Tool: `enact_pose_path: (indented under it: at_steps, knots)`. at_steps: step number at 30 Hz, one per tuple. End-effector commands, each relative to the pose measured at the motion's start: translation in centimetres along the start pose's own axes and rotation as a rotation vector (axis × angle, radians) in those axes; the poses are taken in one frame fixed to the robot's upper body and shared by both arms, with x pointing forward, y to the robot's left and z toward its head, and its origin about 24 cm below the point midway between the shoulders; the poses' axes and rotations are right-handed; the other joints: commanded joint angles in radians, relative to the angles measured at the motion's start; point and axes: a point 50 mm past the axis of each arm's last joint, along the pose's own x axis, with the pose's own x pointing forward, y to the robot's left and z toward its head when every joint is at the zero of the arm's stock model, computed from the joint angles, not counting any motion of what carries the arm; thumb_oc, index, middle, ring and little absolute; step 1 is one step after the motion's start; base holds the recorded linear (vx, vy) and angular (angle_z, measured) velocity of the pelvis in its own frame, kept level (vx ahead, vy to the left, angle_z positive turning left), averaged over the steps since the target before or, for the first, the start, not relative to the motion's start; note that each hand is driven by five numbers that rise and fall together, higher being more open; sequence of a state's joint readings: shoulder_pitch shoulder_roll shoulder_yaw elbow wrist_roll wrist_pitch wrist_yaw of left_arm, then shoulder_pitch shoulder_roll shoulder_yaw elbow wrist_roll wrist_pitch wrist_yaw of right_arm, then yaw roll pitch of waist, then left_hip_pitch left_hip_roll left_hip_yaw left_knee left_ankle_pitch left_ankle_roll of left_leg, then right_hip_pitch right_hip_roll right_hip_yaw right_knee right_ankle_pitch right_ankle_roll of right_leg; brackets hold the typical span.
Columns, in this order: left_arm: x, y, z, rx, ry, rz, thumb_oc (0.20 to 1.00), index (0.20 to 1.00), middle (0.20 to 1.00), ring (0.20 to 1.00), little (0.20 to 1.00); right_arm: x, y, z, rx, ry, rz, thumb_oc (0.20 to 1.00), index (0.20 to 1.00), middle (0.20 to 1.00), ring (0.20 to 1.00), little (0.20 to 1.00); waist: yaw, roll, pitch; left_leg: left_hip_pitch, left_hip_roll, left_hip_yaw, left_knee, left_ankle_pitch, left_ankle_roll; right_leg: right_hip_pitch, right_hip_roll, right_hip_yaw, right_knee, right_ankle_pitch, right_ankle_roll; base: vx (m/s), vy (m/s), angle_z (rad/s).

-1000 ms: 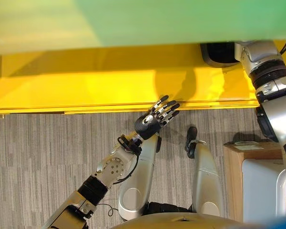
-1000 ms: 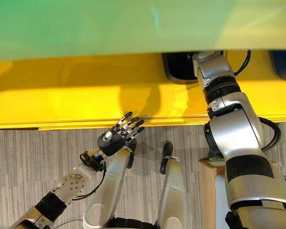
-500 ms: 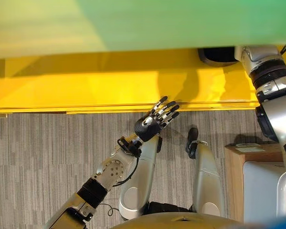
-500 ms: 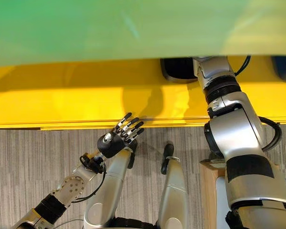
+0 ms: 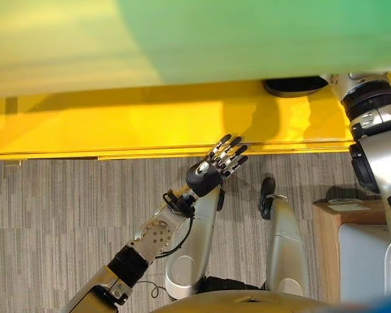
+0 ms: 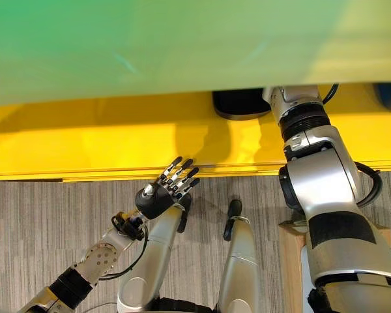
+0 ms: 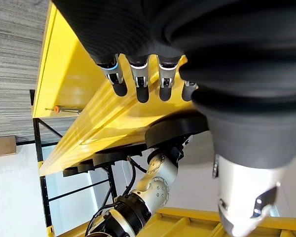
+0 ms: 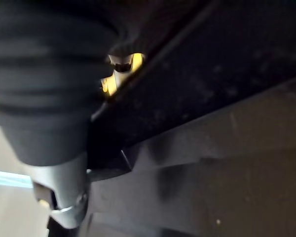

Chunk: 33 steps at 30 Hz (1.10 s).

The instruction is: Move parts from the plastic box to the shelf.

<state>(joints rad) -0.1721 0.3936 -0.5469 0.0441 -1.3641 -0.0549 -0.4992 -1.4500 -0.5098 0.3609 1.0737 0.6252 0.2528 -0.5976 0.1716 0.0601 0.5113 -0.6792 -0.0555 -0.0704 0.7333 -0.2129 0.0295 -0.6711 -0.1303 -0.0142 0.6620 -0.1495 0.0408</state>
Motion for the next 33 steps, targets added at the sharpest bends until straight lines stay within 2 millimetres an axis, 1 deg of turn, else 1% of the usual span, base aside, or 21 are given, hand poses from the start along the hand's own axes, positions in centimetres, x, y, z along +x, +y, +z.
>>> enact_pose_path:
  at_steps: [1,3,5,7,11,16,19,23,24,25,26,28,30,33]
  knots:
    - [0.2,-1.1,-0.4,-0.038,-0.035,-0.067,1.000,1.000,1.000,1.000,1.000,-0.4,-0.3,1.5,0.016,-0.149,-0.053,1.000,1.000,1.000,1.000,1.000,0.017,0.019,0.009,0.033,0.045,0.026,-0.078,-0.019,0.004,0.028,0.009,-0.026,0.128,-0.088,-0.011,-0.06,0.018,-0.04]
    - [0.1,-1.0,-0.4,-0.042,-0.043,-0.062,1.000,1.000,1.000,1.000,1.000,-0.7,-0.3,2.1,0.011,-0.198,-0.074,1.000,1.000,1.000,1.000,1.000,0.013,0.019,0.009,0.042,0.045,0.027,-0.084,-0.018,0.004,0.036,0.009,-0.023,0.123,-0.087,-0.011,-0.02,0.017,-0.05]
    - [0.0,-1.0,-0.4,-0.048,-0.056,-0.062,1.000,1.000,1.000,1.000,1.000,-1.1,-0.6,3.3,0.002,-0.268,-0.134,1.000,1.000,1.000,1.000,1.000,0.007,0.019,0.009,0.052,0.043,0.027,-0.092,-0.018,0.005,0.045,0.010,-0.019,0.114,-0.087,-0.011,0.01,0.012,-0.05]
    - [-0.1,-1.0,-0.5,-0.045,-0.059,-0.062,1.000,1.000,1.000,1.000,1.000,-1.3,-0.9,4.0,-0.027,-0.319,-0.195,1.000,1.000,1.000,1.000,1.000,0.005,0.020,0.009,0.062,0.042,0.028,-0.097,-0.018,0.005,0.055,0.009,-0.016,0.105,-0.086,-0.010,0.01,0.004,-0.02]
    - [-0.4,-0.7,-0.9,-0.048,-0.061,-0.059,1.000,1.000,1.000,1.000,1.000,-1.7,-1.9,5.4,-0.013,-0.404,-0.285,1.000,1.000,1.000,1.000,1.000,-0.001,0.022,0.009,0.084,0.040,0.027,-0.110,-0.019,0.004,0.075,0.007,-0.010,0.087,-0.085,-0.011,0.00,0.003,-0.01]
    - [-1.0,-0.5,-1.2,-0.048,-0.066,-0.053,1.000,1.000,1.000,1.000,1.000,-2.1,-2.8,6.1,0.001,-0.486,-0.314,1.000,1.000,1.000,1.000,1.000,-0.007,0.023,0.009,0.110,0.039,0.029,-0.126,-0.020,0.004,0.100,0.003,-0.006,0.067,-0.084,-0.010,0.01,0.005,-0.05]
    - [-1.5,-0.3,-1.2,-0.052,-0.060,-0.053,1.000,1.000,1.000,1.000,1.000,-2.5,-3.5,6.1,0.025,-0.551,-0.298,1.000,1.000,1.000,1.000,1.000,-0.015,0.021,0.009,0.151,0.040,0.029,-0.152,-0.018,0.002,0.142,-0.007,-0.005,0.033,-0.081,-0.005,0.02,-0.025,-0.07]
    - [-2.0,0.1,-1.4,-0.042,-0.053,-0.039,1.000,1.000,1.000,1.000,1.000,-2.6,-3.8,5.1,0.024,-0.573,-0.260,1.000,1.000,1.000,1.000,1.000,-0.022,0.020,0.009,0.198,0.043,0.030,-0.183,-0.011,0.001,0.185,-0.014,-0.005,0.000,-0.075,-0.002,0.00,-0.014,-0.02]
    - [-2.3,0.3,-1.2,-0.047,-0.068,-0.032,1.000,1.000,1.000,1.000,1.000,-3.1,-4.0,4.8,0.016,-0.633,-0.245,1.000,1.000,1.000,1.000,1.000,-0.029,0.018,0.009,0.228,0.048,0.032,-0.203,-0.007,0.000,0.214,-0.021,-0.004,-0.023,-0.072,0.002,0.03,-0.022,-0.03]
    - [-2.3,0.3,-1.2,-0.047,-0.068,-0.032,1.000,1.000,1.000,1.000,1.000,-3.1,-4.0,4.8,0.016,-0.633,-0.245,1.000,1.000,1.000,1.000,1.000,-0.029,0.018,0.009,0.228,0.048,0.032,-0.203,-0.007,0.000,0.214,-0.021,-0.004,-0.023,-0.072,0.002,0.02,-0.030,-0.03]
    - [-2.4,0.5,-1.1,-0.047,-0.068,-0.029,1.000,1.000,1.000,1.000,1.000,-3.4,-4.0,4.2,0.026,-0.648,-0.234,1.000,1.000,1.000,1.000,1.000,-0.034,0.017,0.009,0.250,0.050,0.033,-0.221,-0.003,-0.002,0.235,-0.024,-0.002,-0.044,-0.068,0.006,0.02,-0.022,-0.04]
    - [-2.7,0.6,-1.1,-0.045,-0.065,-0.021,1.000,1.000,1.000,1.000,1.000,-3.5,-4.1,2.9,0.024,-0.622,-0.187,1.000,1.000,1.000,1.000,1.000,-0.042,0.015,0.009,0.282,0.051,0.034,-0.244,0.003,-0.003,0.265,-0.028,-0.001,-0.072,-0.061,0.010,0.02,-0.007,-0.01]
    - [-2.9,0.6,-1.1,-0.042,-0.068,-0.013,1.000,1.000,1.000,1.000,1.000,-4.0,-4.1,1.5,0.014,-0.630,-0.147,1.000,1.000,1.000,1.000,1.000,-0.054,0.010,0.009,0.312,0.054,0.036,-0.271,0.013,-0.004,0.295,-0.031,0.002,-0.111,-0.046,0.014,0.01,-0.007,-0.02]
    - [-3.5,0.7,-1.3,-0.044,-0.075,-0.004,1.000,1.000,1.000,1.000,1.000,-4.9,-3.7,-1.7,0.019,-0.557,-0.072,1.000,1.000,1.000,1.000,1.000,-0.074,0.004,-0.002,0.356,0.063,0.043,-0.315,0.026,-0.006,0.335,-0.035,0.012,-0.173,-0.020,0.025,0.04,-0.006,-0.05]
